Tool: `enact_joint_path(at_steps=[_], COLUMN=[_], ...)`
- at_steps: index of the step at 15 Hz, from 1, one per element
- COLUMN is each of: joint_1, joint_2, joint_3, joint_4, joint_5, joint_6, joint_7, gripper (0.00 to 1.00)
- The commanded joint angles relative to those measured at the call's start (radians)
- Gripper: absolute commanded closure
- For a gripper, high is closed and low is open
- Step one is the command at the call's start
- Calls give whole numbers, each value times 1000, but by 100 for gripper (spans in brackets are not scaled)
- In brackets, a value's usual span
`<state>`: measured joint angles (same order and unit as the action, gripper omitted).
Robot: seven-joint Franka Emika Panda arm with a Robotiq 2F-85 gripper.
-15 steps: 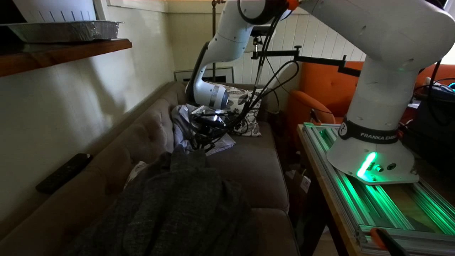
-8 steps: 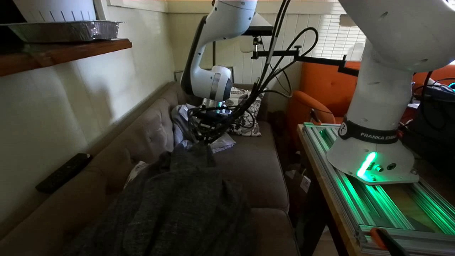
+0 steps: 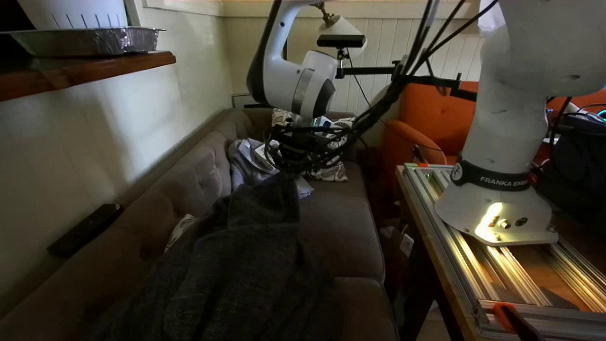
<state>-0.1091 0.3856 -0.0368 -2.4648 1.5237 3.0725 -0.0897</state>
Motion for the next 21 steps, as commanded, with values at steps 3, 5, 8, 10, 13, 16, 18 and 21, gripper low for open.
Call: enact_joint_path(at_steps=[3,5,8,10,13,16,18,21], joint_1=[15,16,114,167,280,367,415,416], joint_2=[-104,-118,-276,-314,-357,-371,-395,-363], joint_3=[26,25,80,126,206,306,358,359], joint_4=[-88,-100,-205,-226,-277,-245,-221,-221], joint_5=[3,3,-48,-38,-102,33,74,35], joint_6=[-13,-15,151,230,350,458,512,509], joint_7=[-21,-27,-12,-30,42,-108,-186,-127], gripper=[96,99,99,99,99,99,99,96])
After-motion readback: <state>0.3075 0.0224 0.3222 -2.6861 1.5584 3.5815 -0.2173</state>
